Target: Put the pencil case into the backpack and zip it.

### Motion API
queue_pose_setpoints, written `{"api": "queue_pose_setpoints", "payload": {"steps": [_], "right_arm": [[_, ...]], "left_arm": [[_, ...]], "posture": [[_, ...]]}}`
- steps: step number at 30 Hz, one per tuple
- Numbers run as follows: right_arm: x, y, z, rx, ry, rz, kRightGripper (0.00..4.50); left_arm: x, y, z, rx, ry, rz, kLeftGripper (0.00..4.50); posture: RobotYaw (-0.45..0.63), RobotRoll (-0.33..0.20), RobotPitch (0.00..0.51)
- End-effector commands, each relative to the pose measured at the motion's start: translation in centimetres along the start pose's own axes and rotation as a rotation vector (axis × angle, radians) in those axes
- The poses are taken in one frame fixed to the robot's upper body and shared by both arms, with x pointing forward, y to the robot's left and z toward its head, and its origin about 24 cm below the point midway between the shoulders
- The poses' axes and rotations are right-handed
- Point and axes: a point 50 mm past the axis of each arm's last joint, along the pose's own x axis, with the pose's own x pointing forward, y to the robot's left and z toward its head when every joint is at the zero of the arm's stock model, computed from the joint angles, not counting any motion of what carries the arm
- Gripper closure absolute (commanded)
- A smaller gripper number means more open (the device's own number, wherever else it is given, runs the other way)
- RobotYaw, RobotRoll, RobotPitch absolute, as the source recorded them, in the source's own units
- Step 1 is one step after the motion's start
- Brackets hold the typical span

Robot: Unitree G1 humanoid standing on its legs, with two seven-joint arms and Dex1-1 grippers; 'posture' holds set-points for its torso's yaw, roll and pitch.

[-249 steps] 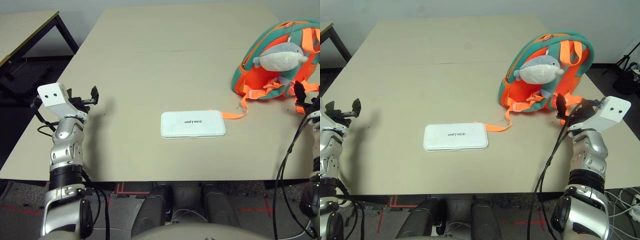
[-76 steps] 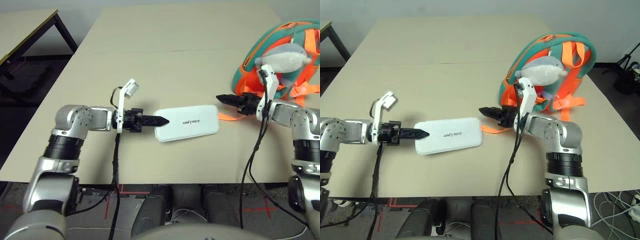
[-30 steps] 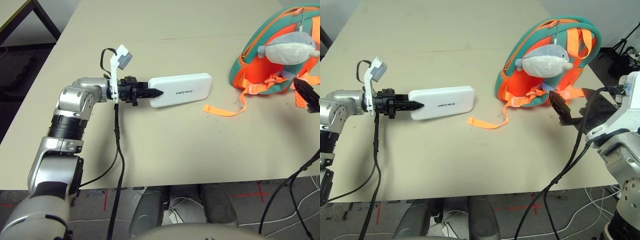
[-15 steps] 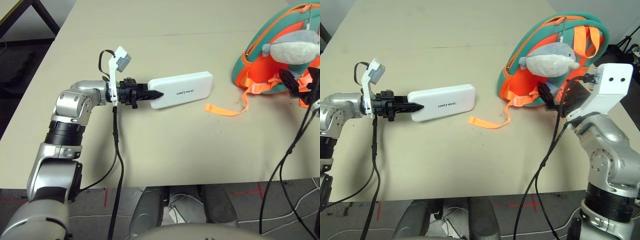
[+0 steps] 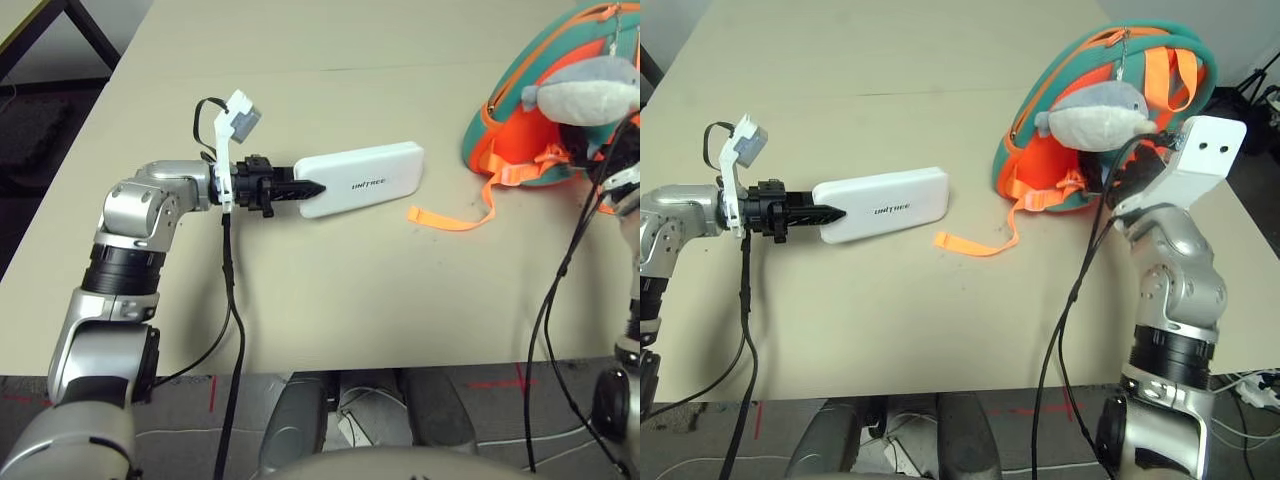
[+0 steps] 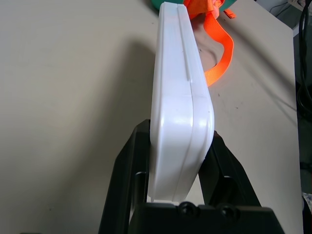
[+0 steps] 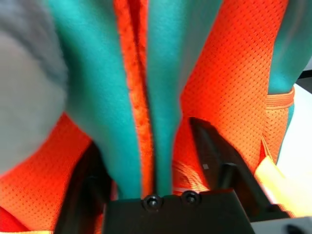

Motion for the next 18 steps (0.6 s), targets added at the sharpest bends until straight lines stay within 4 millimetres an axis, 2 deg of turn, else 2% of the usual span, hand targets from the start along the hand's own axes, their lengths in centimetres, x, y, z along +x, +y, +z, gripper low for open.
{"api": "queue_pose_setpoints", "payload": {"steps": [1, 5, 6, 11, 18], "right_arm": [[-0.1, 0.0, 0.2, 0.036, -0.023, 0.009, 2.48], [-0.5, 0.8, 1.2, 0.037, -0.030, 0.063, 3.80], [-0.9, 1.3, 1.8, 0.034, -0.027, 0.092, 3.99], [-3.4, 4.4, 3.9, 0.041, 0.017, 0.250, 4.01], [-7.7, 8.2, 4.9, 0.070, 0.054, 0.342, 4.01]], "left_arm": [[0.2, 0.1, 0.5, 0.013, -0.005, -0.007, 3.06], [0.3, 0.1, 0.5, 0.015, -0.008, -0.007, 3.06], [0.4, 0.1, 0.5, 0.014, -0.008, -0.009, 3.06], [0.8, 0.1, 0.3, 0.006, -0.006, -0.019, 3.06], [1.8, 0.2, 0.0, -0.006, 0.006, -0.053, 3.06]], "posture": [[-0.09, 0.000, 0.158], [-0.10, 0.000, 0.162], [-0.10, 0.000, 0.163], [-0.13, 0.000, 0.175], [-0.20, 0.000, 0.194]]}}
